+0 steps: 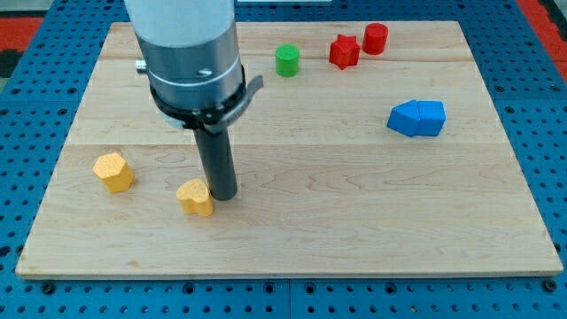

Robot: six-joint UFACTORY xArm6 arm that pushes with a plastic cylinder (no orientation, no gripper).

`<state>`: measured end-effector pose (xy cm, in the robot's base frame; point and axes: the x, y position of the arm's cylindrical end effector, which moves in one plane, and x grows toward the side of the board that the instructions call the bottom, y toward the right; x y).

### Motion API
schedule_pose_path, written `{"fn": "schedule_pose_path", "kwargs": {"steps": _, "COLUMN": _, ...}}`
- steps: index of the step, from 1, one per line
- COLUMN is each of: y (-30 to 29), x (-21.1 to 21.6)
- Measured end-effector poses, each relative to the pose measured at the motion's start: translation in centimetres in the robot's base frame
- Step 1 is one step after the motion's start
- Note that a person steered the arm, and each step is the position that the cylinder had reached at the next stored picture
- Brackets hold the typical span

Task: Place green star top left to the green circle

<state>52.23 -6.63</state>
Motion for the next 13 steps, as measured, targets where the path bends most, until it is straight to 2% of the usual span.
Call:
{"fn": "schedule_pose_path", "kwargs": {"steps": 1, "y": 1.1, "x": 1.8}}
{"fn": "schedule_pose_path", "kwargs": {"steps": 3, "y": -10.4, "x": 0.8}}
{"fn": "schedule_pose_path", "kwargs": {"steps": 6, "y": -0.7, "x": -1.6}}
{"fn": "schedule_pose_path", "kwargs": {"steps": 7, "y": 3.3, "x": -4.0}}
{"fn": "schedule_pose_path", "kwargs": {"steps": 8, "y": 2.6, "x": -6.3}}
{"fn": "schedule_pose_path", "kwargs": {"steps": 10, "y": -6.6, "x": -15.7}}
{"fn": "schedule_pose_path", "kwargs": {"steps": 11, "y": -8.2, "x": -18.7}}
{"fn": "schedule_pose_path", "kwargs": {"steps": 12, "y": -11.8, "x": -17.9}}
{"fn": "schedule_pose_path", "kwargs": {"steps": 13, "y": -12.1, "x": -21.5}}
